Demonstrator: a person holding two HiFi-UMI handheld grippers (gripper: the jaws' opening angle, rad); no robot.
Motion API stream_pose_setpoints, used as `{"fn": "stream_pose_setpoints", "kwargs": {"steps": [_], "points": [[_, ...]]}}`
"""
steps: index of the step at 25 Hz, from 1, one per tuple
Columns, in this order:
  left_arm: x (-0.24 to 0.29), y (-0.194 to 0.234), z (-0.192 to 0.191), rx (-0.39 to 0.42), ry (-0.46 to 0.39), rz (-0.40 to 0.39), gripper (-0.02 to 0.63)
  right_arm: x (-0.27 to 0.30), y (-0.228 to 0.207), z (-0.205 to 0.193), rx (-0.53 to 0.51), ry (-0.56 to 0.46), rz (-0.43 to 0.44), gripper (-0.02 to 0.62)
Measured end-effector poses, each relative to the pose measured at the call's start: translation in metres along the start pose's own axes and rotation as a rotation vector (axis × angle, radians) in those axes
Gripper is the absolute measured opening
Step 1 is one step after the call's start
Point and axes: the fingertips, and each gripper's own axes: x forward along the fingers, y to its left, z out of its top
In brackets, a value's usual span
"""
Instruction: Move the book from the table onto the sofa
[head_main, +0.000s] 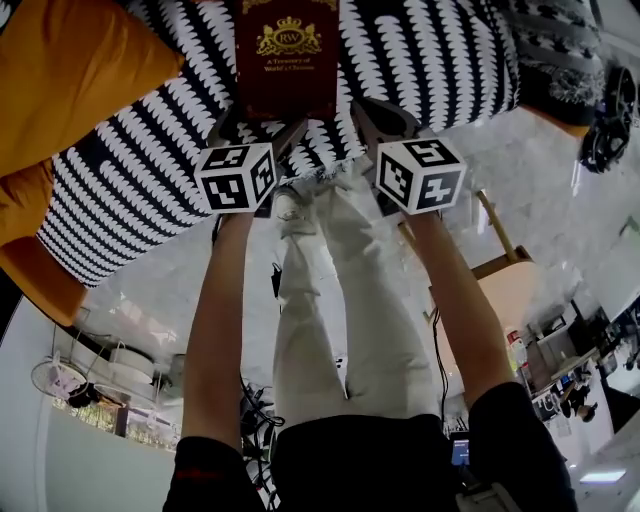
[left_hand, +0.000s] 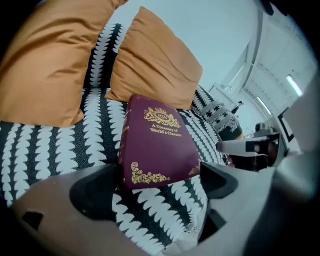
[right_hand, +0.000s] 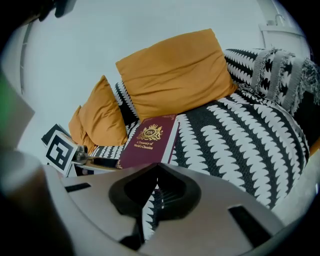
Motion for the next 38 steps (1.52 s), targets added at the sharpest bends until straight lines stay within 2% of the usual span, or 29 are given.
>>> {"fn": "stream_pose_setpoints", "kwargs": {"steps": [4,9,13,15,18,20,25,30,33,38], "points": [[-0.001,0.000,-0.008,-0.007,0.049,-0.005,0.541,-0.001,0.003,-0.003,-0.007,0.002,0.001,0.017],[-0.024,-0.018,0.020,0.041,0.039,-0.026,0.538,-0.020,0.022,0.021,-0.031,-0.017,0.012,0.017],[-0.041,-0.035,0.039,0.075,0.034,-0.073,0.504,-0.030,0.034,0.036,-0.039,-0.039,0.022,0.017],[-0.054,-0.043,0.048,0.091,0.013,-0.071,0.449,-0.040,0.041,0.042,-0.050,-0.044,0.023,0.017],[-0.077,-0.050,0.066,0.145,-0.047,-0.028,0.237,-0.052,0.053,0.052,-0.071,-0.054,0.028,0.017],[-0.090,-0.057,0.075,0.168,-0.072,-0.021,0.190,-0.061,0.060,0.060,-0.070,-0.067,0.034,0.017],[-0.117,-0.074,0.094,0.198,-0.112,-0.014,0.116,-0.082,0.073,0.084,-0.063,-0.115,0.038,0.017],[-0.139,-0.091,0.101,0.217,-0.119,0.001,0.072,-0.108,0.084,0.101,-0.064,-0.146,0.045,0.017],[-0.159,-0.103,0.105,0.221,-0.128,-0.001,0.053,-0.126,0.097,0.109,-0.052,-0.155,0.055,0.017],[-0.197,-0.119,0.134,0.217,-0.200,-0.001,0.032,-0.155,0.121,0.139,-0.100,-0.201,0.045,0.017]]}}
